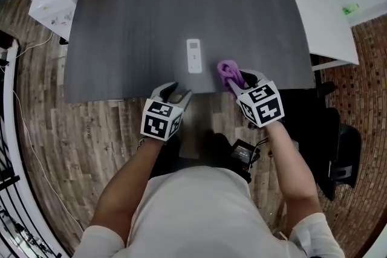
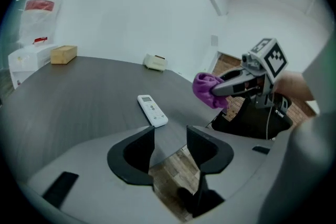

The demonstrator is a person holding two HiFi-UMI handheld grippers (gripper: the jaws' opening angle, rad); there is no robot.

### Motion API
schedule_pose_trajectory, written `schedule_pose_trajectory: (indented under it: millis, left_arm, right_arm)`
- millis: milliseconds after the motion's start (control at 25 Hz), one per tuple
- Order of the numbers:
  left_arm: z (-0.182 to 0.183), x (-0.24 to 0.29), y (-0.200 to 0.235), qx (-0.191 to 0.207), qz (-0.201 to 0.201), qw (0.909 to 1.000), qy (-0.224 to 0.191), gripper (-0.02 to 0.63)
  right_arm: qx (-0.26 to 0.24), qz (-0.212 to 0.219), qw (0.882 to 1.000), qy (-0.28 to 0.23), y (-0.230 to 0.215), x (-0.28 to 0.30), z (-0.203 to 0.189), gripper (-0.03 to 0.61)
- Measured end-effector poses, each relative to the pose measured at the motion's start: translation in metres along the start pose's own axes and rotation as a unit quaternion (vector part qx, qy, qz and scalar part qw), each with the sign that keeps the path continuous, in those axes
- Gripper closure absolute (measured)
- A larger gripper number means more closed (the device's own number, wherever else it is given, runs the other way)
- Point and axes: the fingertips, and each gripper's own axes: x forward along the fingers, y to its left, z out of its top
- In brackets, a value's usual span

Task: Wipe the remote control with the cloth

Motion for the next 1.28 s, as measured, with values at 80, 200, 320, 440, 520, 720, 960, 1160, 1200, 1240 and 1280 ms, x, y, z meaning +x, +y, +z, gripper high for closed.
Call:
schedule_pose_trajectory:
  millis: [80,200,320,440,520,720,960,1160,1200,1240,1280]
  left_arm:
    - [-0.002,0.008,0.003,0.006,0.004,0.9999,0.009,0.43]
    - [-0.004,0.025,0.006,0.018,0.009,0.9996,0.021,0.43]
    - [-0.005,0.042,0.011,0.034,0.019,0.9986,0.037,0.43]
    - [-0.007,0.054,0.012,0.037,0.03,0.9975,0.053,0.43]
    - [-0.009,0.06,0.013,0.03,0.037,0.9968,0.064,0.43]
    - [-0.014,0.074,0.021,0.019,0.065,0.994,0.086,0.43]
    - [-0.015,0.089,0.025,0.023,0.079,0.9915,0.101,0.43]
    - [-0.017,0.096,0.028,0.006,0.082,0.9913,0.103,0.433]
    - [-0.017,0.096,0.028,0.008,0.084,0.9913,0.101,0.433]
    - [-0.017,0.096,0.027,0.009,0.085,0.9913,0.1,0.433]
    - [-0.017,0.096,0.027,0.01,0.087,0.9911,0.1,0.433]
  right_arm:
    - [-0.019,0.012,1.0,0.018,-0.005,0.022,0.007,0.469]
    - [-0.055,0.036,0.997,0.045,-0.012,0.055,0.017,0.471]
    - [-0.101,0.063,0.991,0.067,-0.013,0.083,0.029,0.471]
    - [-0.139,0.084,0.983,0.085,-0.017,0.107,0.041,0.471]
    - [-0.156,0.097,0.978,0.095,-0.021,0.122,0.052,0.471]
    - [-0.212,0.133,0.96,0.129,-0.012,0.153,0.08,0.471]
    - [-0.266,0.155,0.937,0.167,0.01,0.166,0.07,0.471]
    - [-0.262,0.211,0.924,0.181,0.033,0.154,0.052,0.471]
    - [-0.261,0.217,0.923,0.183,0.036,0.152,0.049,0.471]
    - [-0.261,0.22,0.922,0.184,0.038,0.149,0.047,0.471]
    - [-0.26,0.22,0.922,0.185,0.039,0.147,0.045,0.471]
